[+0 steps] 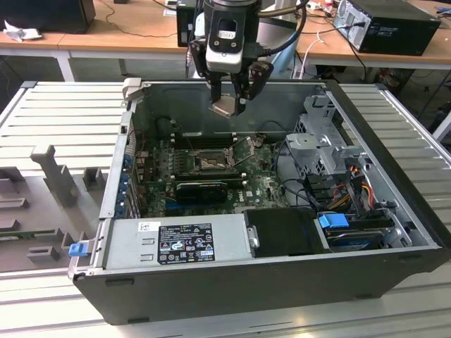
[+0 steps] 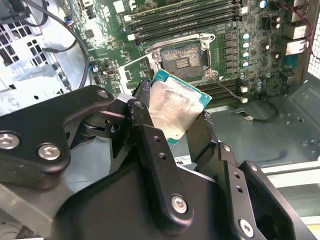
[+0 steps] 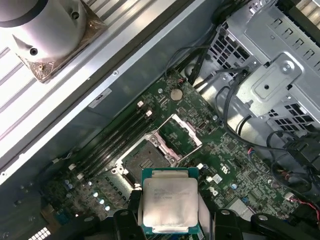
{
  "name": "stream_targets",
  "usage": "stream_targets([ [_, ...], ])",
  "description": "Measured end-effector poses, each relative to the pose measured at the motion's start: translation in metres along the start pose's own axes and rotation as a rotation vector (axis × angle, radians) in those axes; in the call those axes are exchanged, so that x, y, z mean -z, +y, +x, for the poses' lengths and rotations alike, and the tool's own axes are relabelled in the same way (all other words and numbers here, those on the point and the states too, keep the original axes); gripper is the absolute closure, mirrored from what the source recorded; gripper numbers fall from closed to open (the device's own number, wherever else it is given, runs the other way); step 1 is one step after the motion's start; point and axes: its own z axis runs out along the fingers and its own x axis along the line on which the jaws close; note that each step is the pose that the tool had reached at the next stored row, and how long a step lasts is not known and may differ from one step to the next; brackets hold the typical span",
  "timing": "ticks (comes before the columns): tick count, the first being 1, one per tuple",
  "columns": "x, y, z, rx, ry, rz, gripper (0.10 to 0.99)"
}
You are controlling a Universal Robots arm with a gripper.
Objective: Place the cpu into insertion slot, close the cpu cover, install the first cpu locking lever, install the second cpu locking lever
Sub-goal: 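Place the cpu into insertion slot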
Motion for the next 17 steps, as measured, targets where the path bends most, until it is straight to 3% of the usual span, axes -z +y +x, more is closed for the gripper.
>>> stream_targets([
  [5, -0.0005, -0.0001, 0.0, -0.097, -0.0087, -0.002, 0.553],
  [17, -0.0023, -0.0001, -0.0001, -0.212, -0.0189, -0.004, 0.553],
])
